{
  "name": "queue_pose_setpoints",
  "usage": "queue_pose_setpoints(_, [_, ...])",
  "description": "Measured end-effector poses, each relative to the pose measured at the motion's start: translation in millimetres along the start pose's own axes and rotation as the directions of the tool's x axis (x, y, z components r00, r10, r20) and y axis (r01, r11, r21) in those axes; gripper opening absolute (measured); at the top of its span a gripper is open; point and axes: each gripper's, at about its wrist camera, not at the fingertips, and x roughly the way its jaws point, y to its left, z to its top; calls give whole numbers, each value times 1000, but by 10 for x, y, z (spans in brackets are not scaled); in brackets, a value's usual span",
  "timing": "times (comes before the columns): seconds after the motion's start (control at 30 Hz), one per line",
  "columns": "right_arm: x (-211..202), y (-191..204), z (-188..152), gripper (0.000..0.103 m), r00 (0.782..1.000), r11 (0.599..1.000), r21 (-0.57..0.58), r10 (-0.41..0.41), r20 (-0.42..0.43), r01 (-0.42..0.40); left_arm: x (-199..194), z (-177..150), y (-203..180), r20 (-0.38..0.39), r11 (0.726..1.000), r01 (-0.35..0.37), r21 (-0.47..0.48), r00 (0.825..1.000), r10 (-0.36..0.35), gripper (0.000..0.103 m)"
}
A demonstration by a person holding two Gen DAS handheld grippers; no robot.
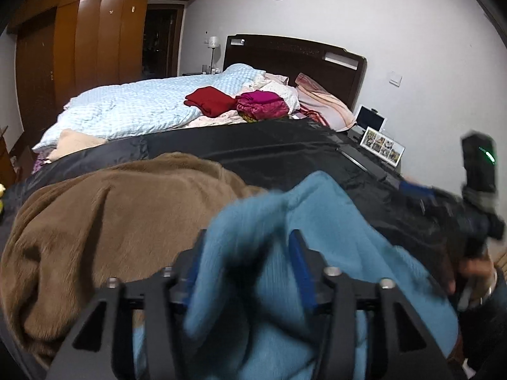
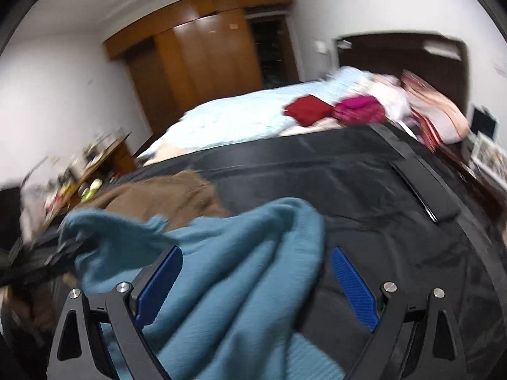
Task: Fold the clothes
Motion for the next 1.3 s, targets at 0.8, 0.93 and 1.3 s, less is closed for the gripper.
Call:
queue_pose_setpoints(0.8, [398, 673, -460, 97, 982, 989, -113, 74, -175, -95, 699, 92, 1175, -282, 960, -92, -264, 959, 14, 10])
queue_pose_setpoints(0.93, [451, 646, -482, 97, 983, 989, -121, 58, -176, -80, 508, -69, 1414, -277, 955, -176, -240, 955, 107, 4])
queue_pose_setpoints(1.3, [463, 671, -481, 97, 987, 988, -150, 23, -161, -48, -67, -463, 1961, -271, 851, -499, -167, 853, 447, 4])
